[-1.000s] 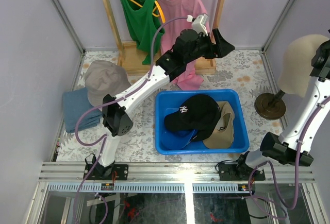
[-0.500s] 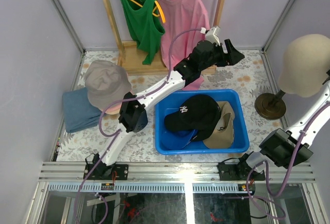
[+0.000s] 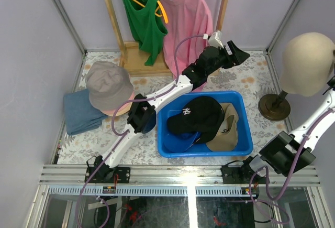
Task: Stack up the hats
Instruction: Move the hat stand to the center of the board.
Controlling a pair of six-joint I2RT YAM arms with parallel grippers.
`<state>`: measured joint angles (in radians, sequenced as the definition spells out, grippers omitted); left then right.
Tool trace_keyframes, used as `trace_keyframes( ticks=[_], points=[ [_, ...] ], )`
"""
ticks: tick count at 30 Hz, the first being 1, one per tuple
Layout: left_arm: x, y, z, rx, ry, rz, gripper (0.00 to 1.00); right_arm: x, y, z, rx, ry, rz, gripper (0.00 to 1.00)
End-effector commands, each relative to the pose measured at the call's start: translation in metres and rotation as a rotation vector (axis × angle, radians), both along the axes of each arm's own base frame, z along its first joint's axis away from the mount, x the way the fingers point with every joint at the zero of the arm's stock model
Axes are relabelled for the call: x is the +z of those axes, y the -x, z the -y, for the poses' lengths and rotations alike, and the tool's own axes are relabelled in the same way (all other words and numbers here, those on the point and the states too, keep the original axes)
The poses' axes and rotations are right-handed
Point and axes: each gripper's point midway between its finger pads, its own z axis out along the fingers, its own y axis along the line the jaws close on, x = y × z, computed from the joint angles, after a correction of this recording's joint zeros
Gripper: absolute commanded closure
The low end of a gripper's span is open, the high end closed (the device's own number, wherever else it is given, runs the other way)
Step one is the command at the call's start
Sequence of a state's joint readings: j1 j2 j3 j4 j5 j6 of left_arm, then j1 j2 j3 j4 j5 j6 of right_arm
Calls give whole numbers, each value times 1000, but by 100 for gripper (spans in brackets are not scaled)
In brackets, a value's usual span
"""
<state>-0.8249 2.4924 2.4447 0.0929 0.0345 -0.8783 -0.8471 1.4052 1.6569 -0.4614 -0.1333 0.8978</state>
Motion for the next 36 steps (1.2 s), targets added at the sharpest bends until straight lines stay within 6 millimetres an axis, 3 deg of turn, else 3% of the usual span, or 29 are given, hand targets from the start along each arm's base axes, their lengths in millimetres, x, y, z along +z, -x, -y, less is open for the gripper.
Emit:
trace_keyframes(
  ticks=[1, 18, 36],
  points=[
    [33, 3, 3, 19, 97, 59, 25, -27, -21, -22, 149, -147, 55, 21],
    [45, 30, 18, -40, 73, 125, 22, -51, -29, -82, 256, -180, 87, 22],
    [59, 44, -9, -10, 17, 142, 21, -75, -60, -154, 419, -187, 86, 22]
  ],
)
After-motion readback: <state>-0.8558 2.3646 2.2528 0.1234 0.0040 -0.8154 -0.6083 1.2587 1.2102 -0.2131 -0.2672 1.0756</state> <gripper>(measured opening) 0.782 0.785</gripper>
